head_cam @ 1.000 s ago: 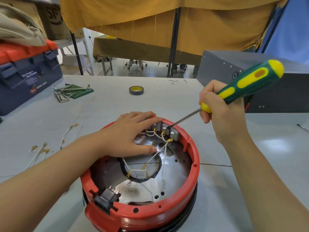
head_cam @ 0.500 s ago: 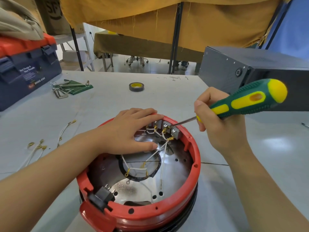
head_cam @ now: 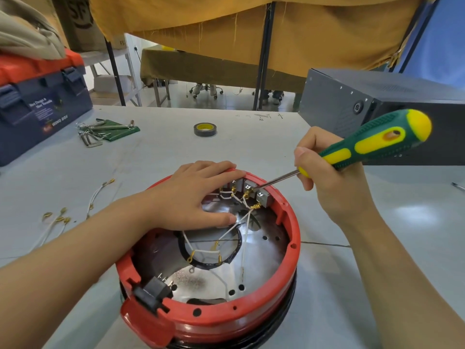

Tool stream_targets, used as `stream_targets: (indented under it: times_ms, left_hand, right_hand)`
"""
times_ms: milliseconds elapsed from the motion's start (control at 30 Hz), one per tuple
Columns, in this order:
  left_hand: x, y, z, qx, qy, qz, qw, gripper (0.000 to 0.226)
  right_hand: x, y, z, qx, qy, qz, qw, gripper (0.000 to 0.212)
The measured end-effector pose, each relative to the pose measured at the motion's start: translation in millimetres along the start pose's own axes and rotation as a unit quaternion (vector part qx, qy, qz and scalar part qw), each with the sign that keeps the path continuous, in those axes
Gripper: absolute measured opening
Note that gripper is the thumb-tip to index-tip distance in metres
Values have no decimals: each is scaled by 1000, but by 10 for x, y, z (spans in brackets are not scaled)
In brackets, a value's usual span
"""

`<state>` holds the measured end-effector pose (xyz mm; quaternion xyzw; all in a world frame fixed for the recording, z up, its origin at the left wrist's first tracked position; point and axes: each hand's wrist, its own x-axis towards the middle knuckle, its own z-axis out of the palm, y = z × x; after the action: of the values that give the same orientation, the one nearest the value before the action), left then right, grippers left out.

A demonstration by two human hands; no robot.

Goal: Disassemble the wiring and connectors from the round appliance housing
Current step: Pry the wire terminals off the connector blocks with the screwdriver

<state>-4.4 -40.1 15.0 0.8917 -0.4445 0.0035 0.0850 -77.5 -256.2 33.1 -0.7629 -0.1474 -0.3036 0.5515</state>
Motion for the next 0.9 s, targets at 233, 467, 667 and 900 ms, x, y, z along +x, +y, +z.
stream_targets:
  times_ms: [233, 467, 667, 900]
  left_hand:
    - [-1, 9, -1, 2, 2, -1, 1000, 75]
    - [2, 17, -2, -1, 7, -5, 1000, 74]
    - [8, 0, 6, -5, 10, -3, 1000, 72]
    - [9, -1, 11, -12, 7, -6, 1000, 72]
  right_hand:
    - [45, 129, -19, 69, 17, 58, 996, 19]
    - [5, 116, 78, 60, 7, 58, 996, 18]
    - [-53, 73, 131, 41, 36, 36, 998, 21]
    - [-76, 79, 198, 57, 118, 62, 989, 28]
